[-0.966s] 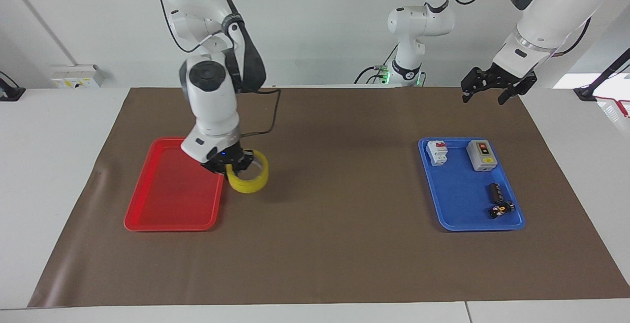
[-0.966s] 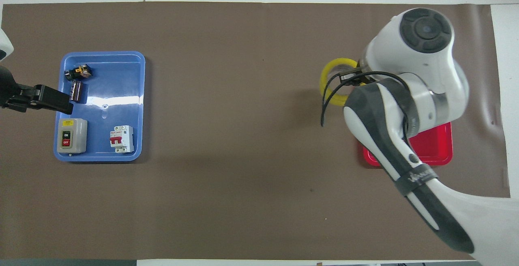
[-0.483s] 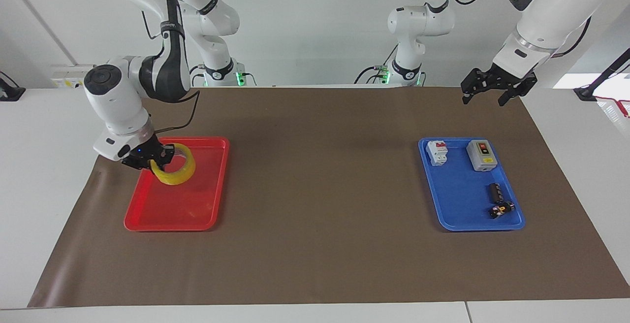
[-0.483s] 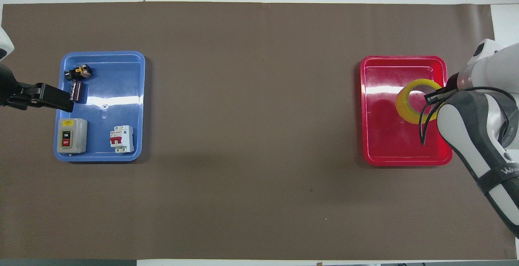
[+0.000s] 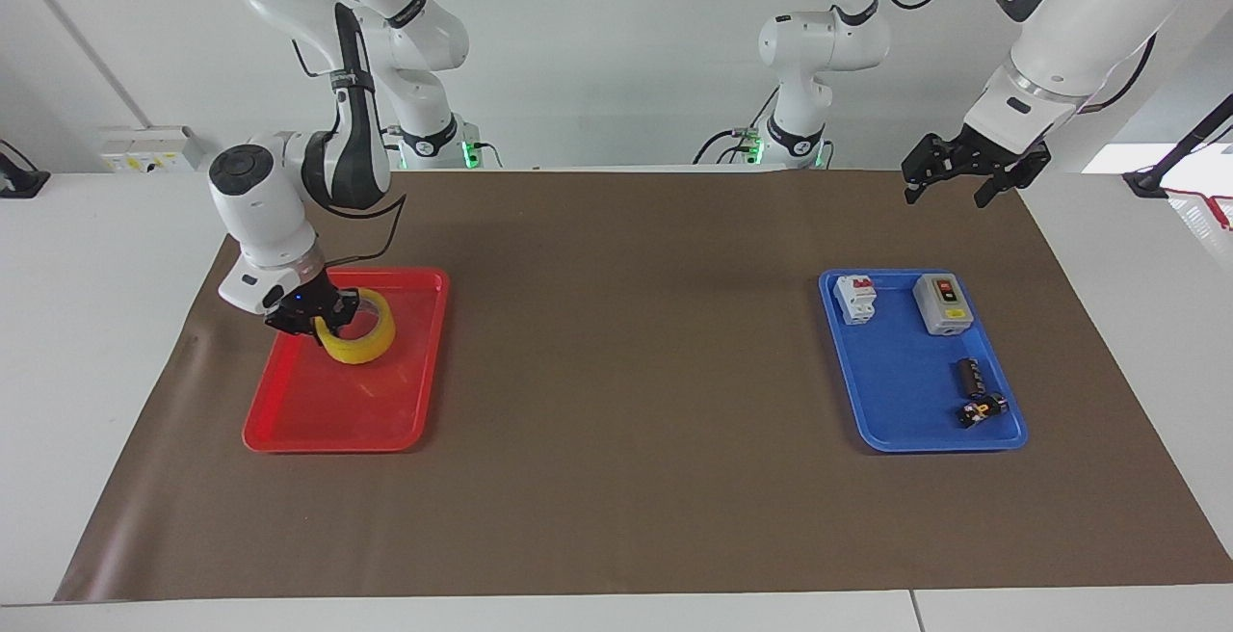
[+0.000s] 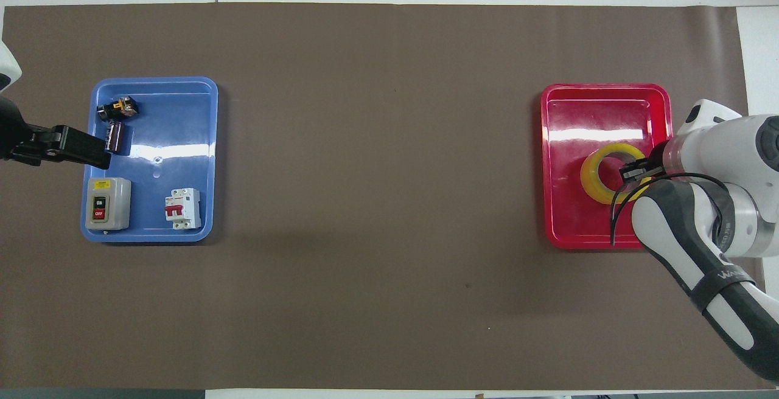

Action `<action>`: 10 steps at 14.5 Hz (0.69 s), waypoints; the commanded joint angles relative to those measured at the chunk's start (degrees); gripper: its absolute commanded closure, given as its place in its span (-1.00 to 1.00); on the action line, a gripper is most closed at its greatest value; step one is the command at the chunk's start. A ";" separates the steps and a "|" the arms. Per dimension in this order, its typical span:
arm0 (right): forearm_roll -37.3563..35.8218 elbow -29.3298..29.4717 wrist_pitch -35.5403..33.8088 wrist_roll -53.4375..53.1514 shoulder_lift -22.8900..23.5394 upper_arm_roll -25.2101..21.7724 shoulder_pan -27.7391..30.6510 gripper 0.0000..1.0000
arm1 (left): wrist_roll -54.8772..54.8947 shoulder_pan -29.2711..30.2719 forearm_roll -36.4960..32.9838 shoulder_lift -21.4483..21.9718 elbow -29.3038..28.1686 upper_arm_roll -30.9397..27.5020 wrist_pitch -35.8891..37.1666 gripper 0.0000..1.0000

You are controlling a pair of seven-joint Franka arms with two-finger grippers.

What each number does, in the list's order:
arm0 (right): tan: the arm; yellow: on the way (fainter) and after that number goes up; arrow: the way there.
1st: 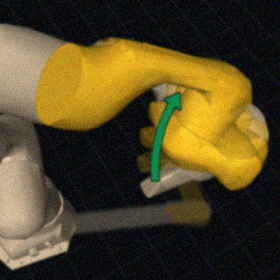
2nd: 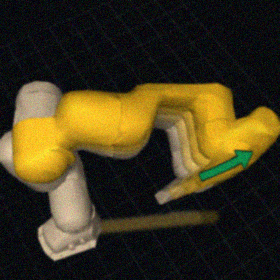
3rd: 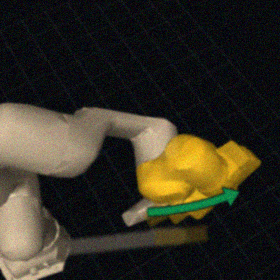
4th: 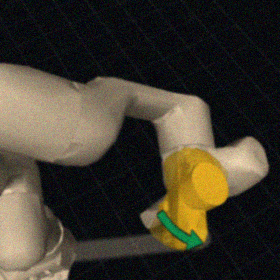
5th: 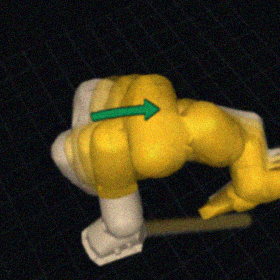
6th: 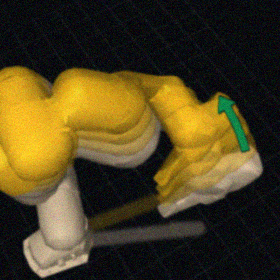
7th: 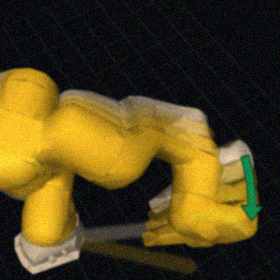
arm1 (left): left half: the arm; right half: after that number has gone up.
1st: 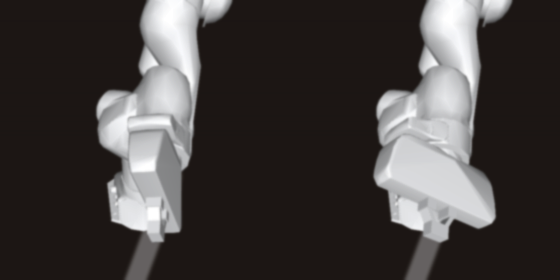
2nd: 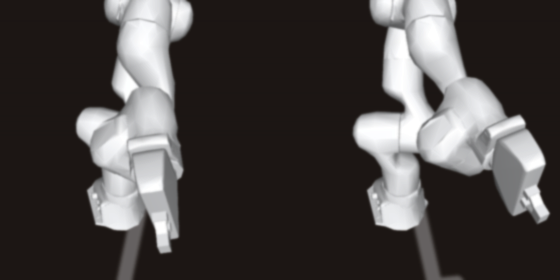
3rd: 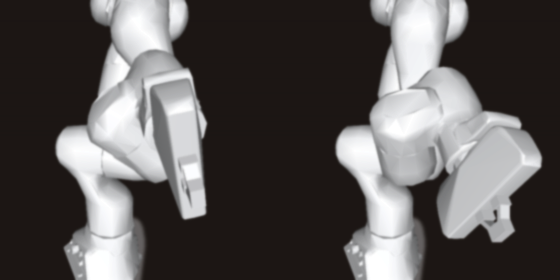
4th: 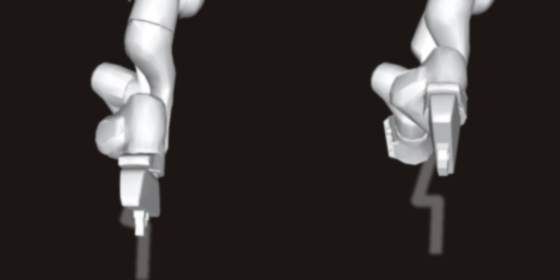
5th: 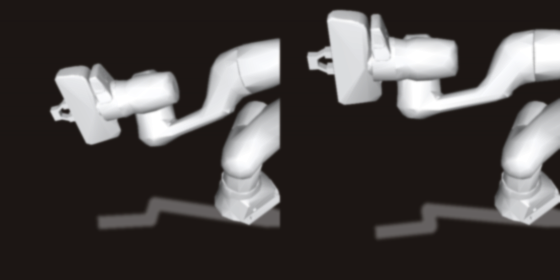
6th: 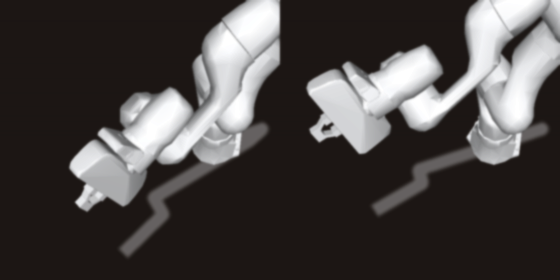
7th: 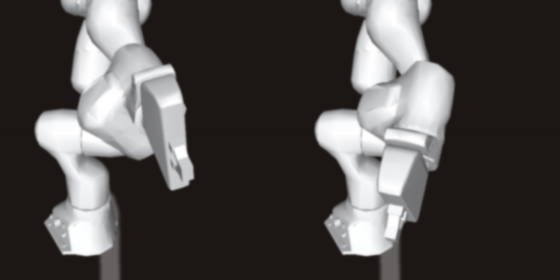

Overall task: Place and move tape with both arms
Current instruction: 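Lower the tape roll into the red tray and open the right gripper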

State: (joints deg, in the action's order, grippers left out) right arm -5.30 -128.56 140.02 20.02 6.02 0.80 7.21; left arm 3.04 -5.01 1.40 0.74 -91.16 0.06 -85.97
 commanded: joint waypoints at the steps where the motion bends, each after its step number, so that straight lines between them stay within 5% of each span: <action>1: 0.91 -1.69 4.20 0.02 -0.14 0.43 0.97 1.00 | -0.31 -0.35 -0.69 1.46 -1.12 -0.23 -0.60 -1.00; 7: 0.91 -1.69 7.29 -0.07 3.11 0.43 1.23 1.00 | -0.22 -0.09 -0.78 1.54 -1.12 -0.23 -0.69 -1.00; 8: 0.91 -1.69 7.20 -0.24 3.21 0.43 1.14 0.13 | -0.31 -0.09 -0.78 1.54 -1.21 -0.23 -0.69 -1.00; 9: 0.91 -1.51 6.85 -0.59 3.12 0.43 1.14 -0.99 | -0.31 -0.17 -0.78 1.54 -1.21 -0.32 -0.69 -1.00; 10: 0.91 -1.25 6.67 -0.86 3.12 0.43 1.14 -1.00 | -0.31 -0.18 -0.78 1.54 -1.21 -0.23 -0.78 -1.00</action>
State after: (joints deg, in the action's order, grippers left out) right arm -5.20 -129.87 146.45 19.74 9.52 0.68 7.59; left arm 3.04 -4.99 1.39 0.95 -91.16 0.00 -86.00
